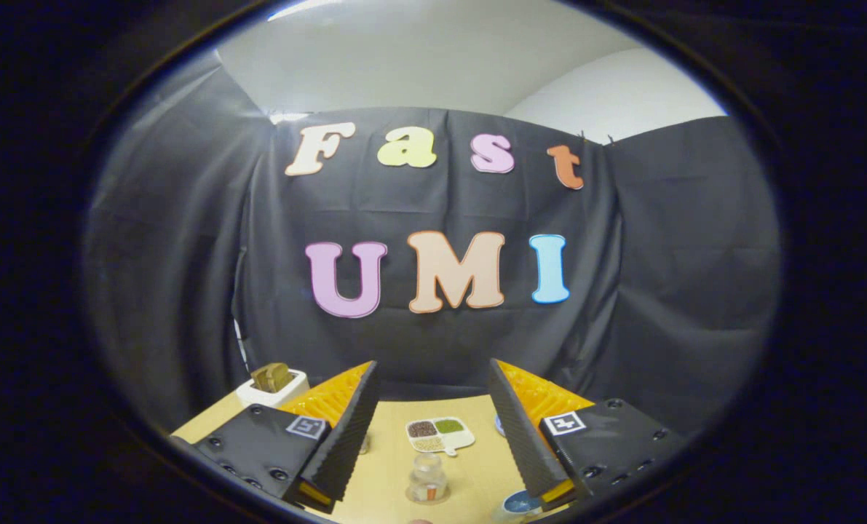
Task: Take the bottle from table, then pour the juice into the cup, finally place the bottle on the coaster
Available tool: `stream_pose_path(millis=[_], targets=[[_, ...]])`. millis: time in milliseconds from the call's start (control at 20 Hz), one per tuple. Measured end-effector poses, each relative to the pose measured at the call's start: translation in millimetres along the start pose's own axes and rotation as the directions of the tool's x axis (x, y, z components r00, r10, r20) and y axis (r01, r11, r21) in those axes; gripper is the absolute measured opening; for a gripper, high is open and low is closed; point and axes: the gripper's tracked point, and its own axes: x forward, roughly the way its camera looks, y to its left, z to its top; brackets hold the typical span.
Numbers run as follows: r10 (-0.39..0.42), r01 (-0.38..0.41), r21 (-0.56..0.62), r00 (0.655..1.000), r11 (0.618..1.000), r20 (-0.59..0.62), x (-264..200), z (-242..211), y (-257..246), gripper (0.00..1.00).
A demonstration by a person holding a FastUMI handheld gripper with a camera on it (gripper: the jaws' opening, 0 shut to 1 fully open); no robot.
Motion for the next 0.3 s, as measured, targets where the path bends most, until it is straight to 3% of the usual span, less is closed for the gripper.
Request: stream_pose_path(millis=[300], targets=[[-0.012,0.011,0.028,1.0,1.0,0.019,-14,19,-15,0.92]])
